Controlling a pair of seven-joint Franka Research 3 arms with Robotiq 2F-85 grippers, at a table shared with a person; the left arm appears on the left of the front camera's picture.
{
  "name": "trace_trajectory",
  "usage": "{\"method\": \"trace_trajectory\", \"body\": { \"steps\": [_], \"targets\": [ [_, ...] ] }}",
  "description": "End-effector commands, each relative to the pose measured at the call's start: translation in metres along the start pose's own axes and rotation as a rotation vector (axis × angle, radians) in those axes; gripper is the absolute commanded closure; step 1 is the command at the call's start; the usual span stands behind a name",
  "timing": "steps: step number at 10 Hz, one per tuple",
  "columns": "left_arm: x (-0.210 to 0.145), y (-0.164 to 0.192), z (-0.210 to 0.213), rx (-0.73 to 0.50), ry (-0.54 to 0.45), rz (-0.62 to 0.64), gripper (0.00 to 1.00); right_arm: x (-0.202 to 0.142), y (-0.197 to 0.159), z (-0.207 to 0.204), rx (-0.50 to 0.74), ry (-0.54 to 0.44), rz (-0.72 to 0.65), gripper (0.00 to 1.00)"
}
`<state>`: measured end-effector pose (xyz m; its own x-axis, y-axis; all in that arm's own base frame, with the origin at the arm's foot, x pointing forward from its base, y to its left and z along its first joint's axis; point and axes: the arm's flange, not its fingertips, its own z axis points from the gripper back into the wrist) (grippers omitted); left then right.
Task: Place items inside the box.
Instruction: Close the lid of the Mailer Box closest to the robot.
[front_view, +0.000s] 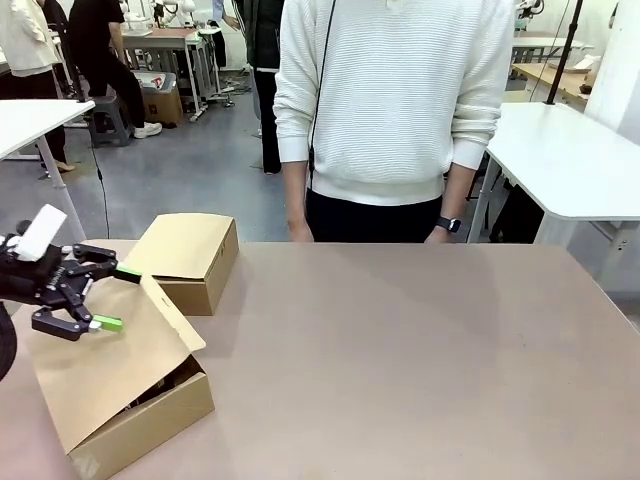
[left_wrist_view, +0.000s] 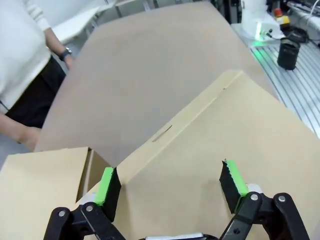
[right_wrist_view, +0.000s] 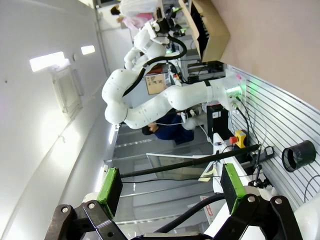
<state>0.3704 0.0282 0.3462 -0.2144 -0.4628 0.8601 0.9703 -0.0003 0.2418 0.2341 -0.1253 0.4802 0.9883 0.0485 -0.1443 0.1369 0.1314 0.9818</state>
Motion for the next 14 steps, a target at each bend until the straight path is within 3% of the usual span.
{"method": "trace_trajectory", "body": {
  "steps": [1,4,7,10,13,14],
  "targets": [
    [0.0,-0.009,-0.016,-0.015,0.026,0.043,0.0,-0.003,0.0,0.003,0.001,0.009,0.018,0.0],
    [-0.02,-0.007,-0.023,-0.045,0.114,0.118,0.0,-0.003,0.0,0.003,0.001,0.009,0.018,0.0],
    [-0.019,-0.007,-0.02,-0.053,0.113,0.111,0.0,-0.003,0.0,0.003,0.001,0.009,0.018,0.0],
    [0.017,-0.025,0.02,0.021,-0.101,0.013,0.0,-0.003,0.0,0.003,0.001,0.009,0.018,0.0],
    [0.033,-0.074,0.067,-0.008,-0.134,0.04,0.0,-0.003,0.0,0.003,0.001,0.009,0.018,0.0],
    [0.033,-0.08,0.085,0.138,-0.144,0.07,0.0,-0.003,0.0,0.003,0.001,0.009,0.018,0.0]
  ]
}}
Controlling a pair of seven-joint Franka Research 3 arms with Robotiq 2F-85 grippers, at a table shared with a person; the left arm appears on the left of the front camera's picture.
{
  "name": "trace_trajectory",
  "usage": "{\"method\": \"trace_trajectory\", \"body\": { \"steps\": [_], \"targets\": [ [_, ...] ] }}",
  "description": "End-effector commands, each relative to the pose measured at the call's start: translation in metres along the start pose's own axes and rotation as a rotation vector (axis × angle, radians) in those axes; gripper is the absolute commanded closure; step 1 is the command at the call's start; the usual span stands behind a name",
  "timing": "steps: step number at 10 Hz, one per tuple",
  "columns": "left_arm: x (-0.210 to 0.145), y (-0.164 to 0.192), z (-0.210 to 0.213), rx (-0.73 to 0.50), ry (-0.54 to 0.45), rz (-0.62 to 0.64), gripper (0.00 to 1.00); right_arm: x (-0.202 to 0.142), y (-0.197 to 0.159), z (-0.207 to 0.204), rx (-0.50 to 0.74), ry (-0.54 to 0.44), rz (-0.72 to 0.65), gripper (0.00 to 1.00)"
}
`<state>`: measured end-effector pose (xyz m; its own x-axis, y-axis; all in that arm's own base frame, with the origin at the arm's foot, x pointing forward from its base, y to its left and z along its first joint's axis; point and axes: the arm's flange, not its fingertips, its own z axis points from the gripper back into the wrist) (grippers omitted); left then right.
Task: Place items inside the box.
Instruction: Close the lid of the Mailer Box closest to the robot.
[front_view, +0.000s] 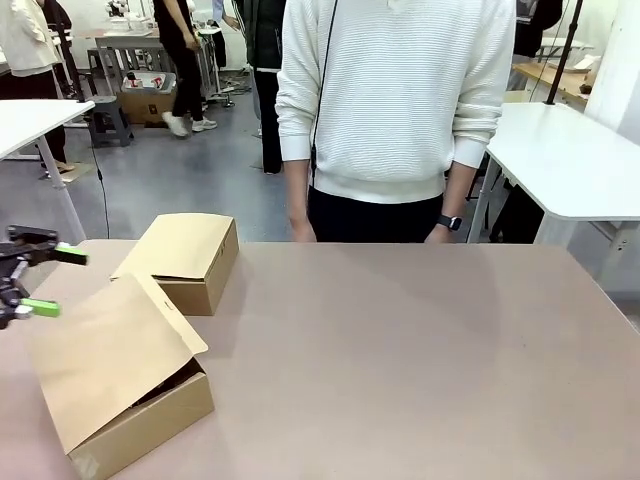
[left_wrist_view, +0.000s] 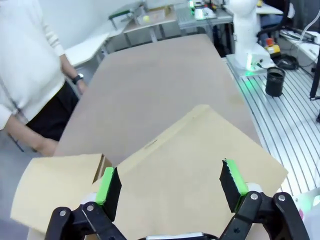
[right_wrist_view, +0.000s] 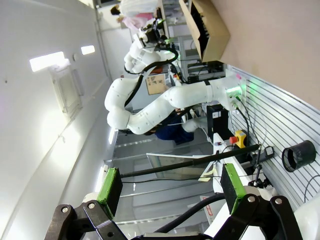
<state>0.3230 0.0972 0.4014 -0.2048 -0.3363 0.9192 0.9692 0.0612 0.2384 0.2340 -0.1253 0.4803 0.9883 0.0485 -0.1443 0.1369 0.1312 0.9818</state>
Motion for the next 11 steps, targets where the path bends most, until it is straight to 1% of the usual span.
{"method": "trace_trajectory", "body": {
  "steps": [1,3,4,5,6,7,8,9,11],
  "targets": [
    [-0.001,0.008,-0.024,-0.045,0.014,-0.015,0.0,-0.003,0.0,0.003,0.0,0.009,0.018,0.0],
    [-0.001,0.008,-0.024,-0.045,0.014,-0.015,0.0,-0.003,0.0,0.003,0.0,0.009,0.018,0.0],
    [0.0,0.001,-0.005,-0.015,0.006,-0.001,0.0,-0.003,0.0,0.003,0.0,0.009,0.018,0.0],
    [0.009,-0.004,-0.009,-0.092,-0.243,0.34,0.0,-0.003,0.0,0.003,0.0,0.009,0.018,0.0],
    [0.029,-0.007,-0.008,-0.156,-0.321,0.468,0.0,-0.003,0.0,0.003,0.0,0.009,0.018,0.0],
    [0.055,-0.013,-0.01,-0.23,-0.382,0.567,0.0,-0.003,0.0,0.003,0.0,0.009,0.018,0.0],
    [0.076,-0.016,-0.013,-0.311,-0.388,0.659,0.0,-0.003,0.0,0.003,0.0,0.009,0.018,0.0],
    [0.087,-0.022,-0.016,-0.188,-0.342,0.781,0.0,-0.003,0.0,0.003,0.0,0.009,0.018,0.0],
    [0.092,-0.03,-0.005,-0.074,-0.255,0.913,0.0,-0.003,0.0,0.003,0.0,0.009,0.018,0.0]
  ]
}}
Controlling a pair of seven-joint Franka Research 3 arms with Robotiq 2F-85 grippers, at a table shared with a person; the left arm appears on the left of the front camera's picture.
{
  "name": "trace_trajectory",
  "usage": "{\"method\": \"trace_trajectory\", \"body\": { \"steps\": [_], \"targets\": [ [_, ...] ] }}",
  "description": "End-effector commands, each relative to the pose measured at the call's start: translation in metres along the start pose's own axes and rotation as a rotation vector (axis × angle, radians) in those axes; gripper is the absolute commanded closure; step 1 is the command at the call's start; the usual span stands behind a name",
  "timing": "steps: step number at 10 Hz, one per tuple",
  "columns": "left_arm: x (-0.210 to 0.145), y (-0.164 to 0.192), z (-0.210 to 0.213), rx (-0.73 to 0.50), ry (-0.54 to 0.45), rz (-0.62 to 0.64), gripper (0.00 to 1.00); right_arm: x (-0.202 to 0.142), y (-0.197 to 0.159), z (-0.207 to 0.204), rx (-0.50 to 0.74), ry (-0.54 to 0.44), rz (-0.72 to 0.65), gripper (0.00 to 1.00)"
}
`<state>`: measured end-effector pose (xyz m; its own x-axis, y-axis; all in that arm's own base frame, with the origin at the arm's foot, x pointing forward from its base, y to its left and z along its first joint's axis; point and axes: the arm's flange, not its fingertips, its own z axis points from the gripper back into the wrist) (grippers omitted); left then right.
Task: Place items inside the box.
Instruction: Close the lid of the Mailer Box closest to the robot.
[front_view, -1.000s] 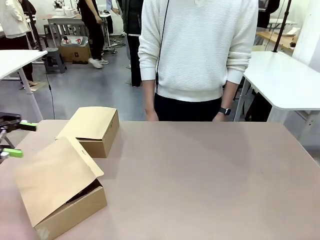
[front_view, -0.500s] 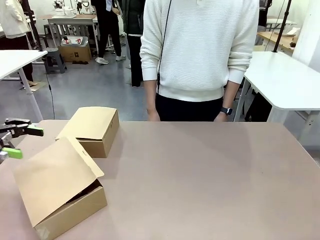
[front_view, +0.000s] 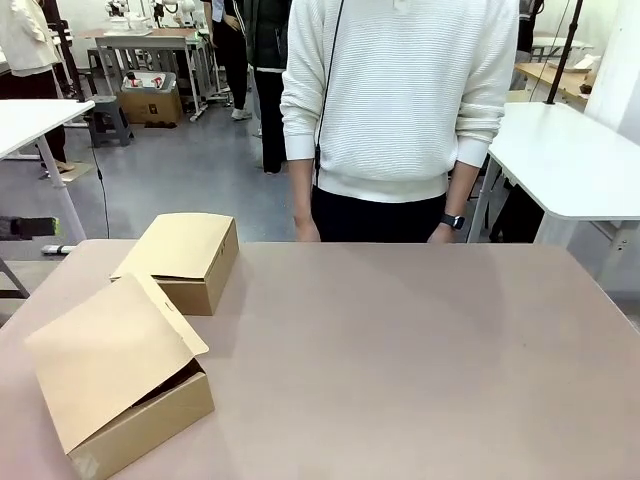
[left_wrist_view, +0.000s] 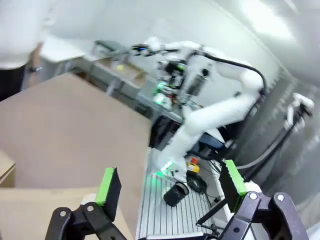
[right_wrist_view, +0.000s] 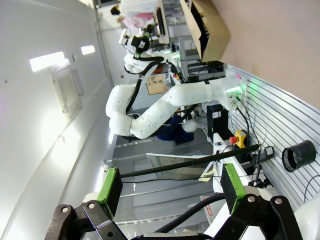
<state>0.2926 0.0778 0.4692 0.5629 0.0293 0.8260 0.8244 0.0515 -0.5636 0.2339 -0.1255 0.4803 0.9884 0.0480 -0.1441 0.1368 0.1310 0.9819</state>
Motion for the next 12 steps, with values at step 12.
{"method": "trace_trajectory", "body": {
  "steps": [12],
  "targets": [
    [-0.001,0.001,0.036,0.246,-0.008,0.193,0.0,-0.003,0.0,0.003,0.0,0.009,0.018,0.0]
  ]
}}
